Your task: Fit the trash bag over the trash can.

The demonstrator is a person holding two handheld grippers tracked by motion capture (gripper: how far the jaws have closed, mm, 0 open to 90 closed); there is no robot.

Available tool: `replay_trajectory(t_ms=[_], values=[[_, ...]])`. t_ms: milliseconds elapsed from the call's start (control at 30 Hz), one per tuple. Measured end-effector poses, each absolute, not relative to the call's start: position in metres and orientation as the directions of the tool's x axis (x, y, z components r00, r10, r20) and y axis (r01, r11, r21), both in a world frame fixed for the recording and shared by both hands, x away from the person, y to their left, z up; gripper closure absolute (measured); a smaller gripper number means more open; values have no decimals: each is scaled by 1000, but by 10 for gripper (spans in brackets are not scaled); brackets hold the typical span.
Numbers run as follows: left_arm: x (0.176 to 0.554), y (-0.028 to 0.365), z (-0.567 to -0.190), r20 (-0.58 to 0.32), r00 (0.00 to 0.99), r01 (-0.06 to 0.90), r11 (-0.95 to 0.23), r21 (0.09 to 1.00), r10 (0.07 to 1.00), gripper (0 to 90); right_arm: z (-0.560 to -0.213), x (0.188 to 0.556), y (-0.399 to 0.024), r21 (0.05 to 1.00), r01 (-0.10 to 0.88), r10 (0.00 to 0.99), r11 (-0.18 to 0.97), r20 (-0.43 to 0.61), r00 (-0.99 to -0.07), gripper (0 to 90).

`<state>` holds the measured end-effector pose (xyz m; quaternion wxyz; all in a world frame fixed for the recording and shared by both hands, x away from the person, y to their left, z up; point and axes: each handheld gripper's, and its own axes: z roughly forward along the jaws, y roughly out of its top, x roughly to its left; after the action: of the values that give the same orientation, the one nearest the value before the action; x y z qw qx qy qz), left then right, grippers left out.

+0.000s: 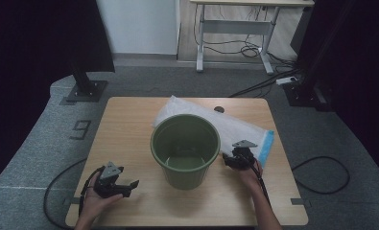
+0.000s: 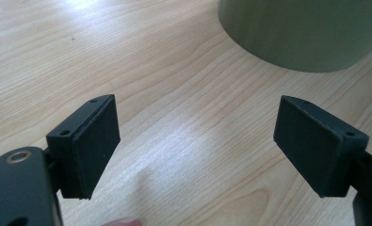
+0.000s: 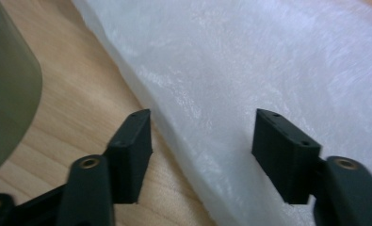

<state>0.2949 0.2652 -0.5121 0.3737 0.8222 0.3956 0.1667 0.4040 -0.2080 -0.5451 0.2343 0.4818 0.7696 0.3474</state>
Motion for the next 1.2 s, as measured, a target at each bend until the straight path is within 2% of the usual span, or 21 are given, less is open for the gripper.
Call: replay_trajectory(t_ms=[33,67,100,133,167,300,367,533,767,900,1033,1067,1100,1133,1167,1200], values=[[295,265,-512,-22,631,526,-408,746,775,148,-545,404,-208,761,579,904,294,-26,-426,421],[295,266,-512,-29,631,526,-400,750,775,148,-547,403,-208,745,593,909,305,-42,-415,514],[295,266,-512,-29,631,526,-400,750,775,149,-547,403,-208,745,593,909,305,-42,-415,514],[295,265,-513,-33,633,527,-399,750,773,149,-548,403,-211,745,606,911,279,-6,-412,619],[295,265,-513,-33,633,527,-399,750,773,149,-548,403,-211,745,606,911,279,-6,-412,619],[295,263,-514,-29,636,531,-410,742,771,149,-548,400,-220,750,613,917,247,24,-399,840],[295,262,-515,-29,636,534,-412,738,771,149,-547,396,-225,745,622,922,240,25,-386,877],[294,264,-515,-34,631,536,-404,741,775,150,-542,365,-244,762,603,924,237,13,-381,882],[294,266,-519,-50,619,552,-388,739,784,157,-547,294,-287,773,605,933,191,48,-356,882],[293,263,-519,-46,623,552,-397,733,781,158,-551,268,-299,777,604,933,178,62,-355,882],[293,262,-520,-43,625,552,-402,730,780,158,-553,259,-306,776,609,934,165,74,-349,881],[293,262,-520,-42,625,552,-403,730,779,158,-552,258,-309,770,618,937,158,81,-341,841],[293,262,-520,-42,625,552,-403,730,779,158,-552,258,-309,770,618,937,158,81,-341,841],[293,262,-520,-43,625,552,-402,731,780,158,-550,258,-307,764,624,934,163,84,-347,688],[293,262,-520,-44,622,553,-400,731,781,158,-550,258,-307,764,624,934,163,84,-347,688],[293,263,-520,-46,621,555,-397,731,783,158,-549,259,-304,768,617,936,170,70,-345,610]])
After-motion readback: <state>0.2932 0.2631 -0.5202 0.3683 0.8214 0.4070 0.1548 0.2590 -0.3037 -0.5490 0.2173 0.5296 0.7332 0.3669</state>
